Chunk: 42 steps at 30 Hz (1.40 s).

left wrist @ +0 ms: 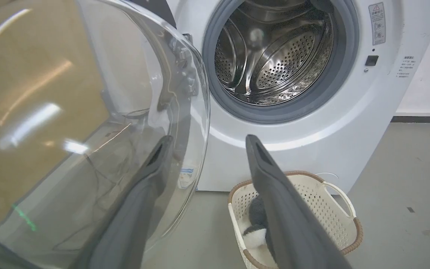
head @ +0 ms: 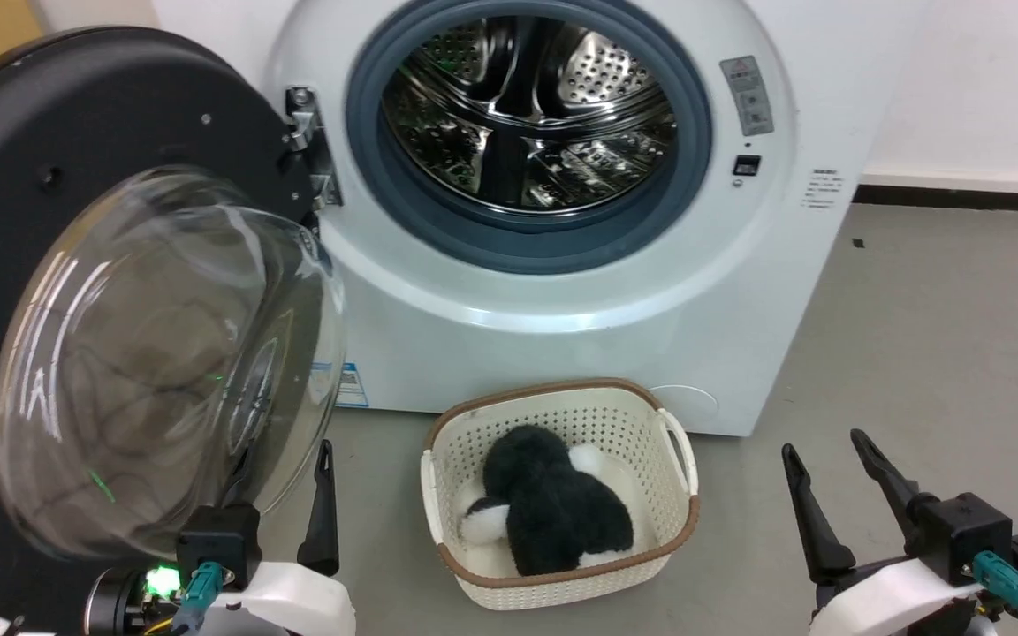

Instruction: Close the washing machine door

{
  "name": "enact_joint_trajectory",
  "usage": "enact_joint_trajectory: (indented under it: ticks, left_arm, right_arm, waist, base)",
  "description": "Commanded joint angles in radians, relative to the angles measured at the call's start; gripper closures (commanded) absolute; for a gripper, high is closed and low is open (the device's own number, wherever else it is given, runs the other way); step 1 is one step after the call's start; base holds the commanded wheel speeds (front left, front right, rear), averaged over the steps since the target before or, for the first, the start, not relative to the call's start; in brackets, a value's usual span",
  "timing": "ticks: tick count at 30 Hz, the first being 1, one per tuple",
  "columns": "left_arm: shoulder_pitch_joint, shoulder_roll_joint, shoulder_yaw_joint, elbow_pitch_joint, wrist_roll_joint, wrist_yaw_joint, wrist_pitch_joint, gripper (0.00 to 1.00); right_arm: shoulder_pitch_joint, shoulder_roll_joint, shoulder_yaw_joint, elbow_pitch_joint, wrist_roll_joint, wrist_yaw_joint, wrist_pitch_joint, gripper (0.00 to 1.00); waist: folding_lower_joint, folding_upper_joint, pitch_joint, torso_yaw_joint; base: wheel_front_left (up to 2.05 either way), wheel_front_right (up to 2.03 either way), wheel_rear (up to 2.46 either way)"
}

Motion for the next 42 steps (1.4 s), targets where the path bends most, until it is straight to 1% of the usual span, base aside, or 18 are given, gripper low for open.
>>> enact_joint_trajectory:
  ticks: [1, 33, 42]
  left_arm:
    - [0.012, 0.001, -0.004, 0.002, -0.008, 0.006, -0.012, 0.0]
    - [0.047, 0.003, -0.013, 0.005, -0.017, 0.024, -0.079, 0.0]
    - [0.058, 0.002, -0.017, -0.005, -0.025, 0.041, -0.098, 0.0]
  right_arm:
    - [0.015, 0.001, -0.001, 0.004, 0.005, 0.0, -0.012, 0.0]
    - [0.036, 0.003, 0.01, 0.021, 0.032, 0.0, -0.078, 0.0]
    - [0.024, 0.003, 0.029, 0.033, 0.031, 0.0, -0.097, 0.0]
  waist:
    - [0.0, 0.0, -0.002, 0.013]
    - [0.0, 0.0, -0.018, 0.202]
    - [0.0, 0.0, -0.005, 0.247]
  base:
    - [0.0, 0.0, 0.0]
    - [0.0, 0.0, 0.0]
    - [0.0, 0.0, 0.0]
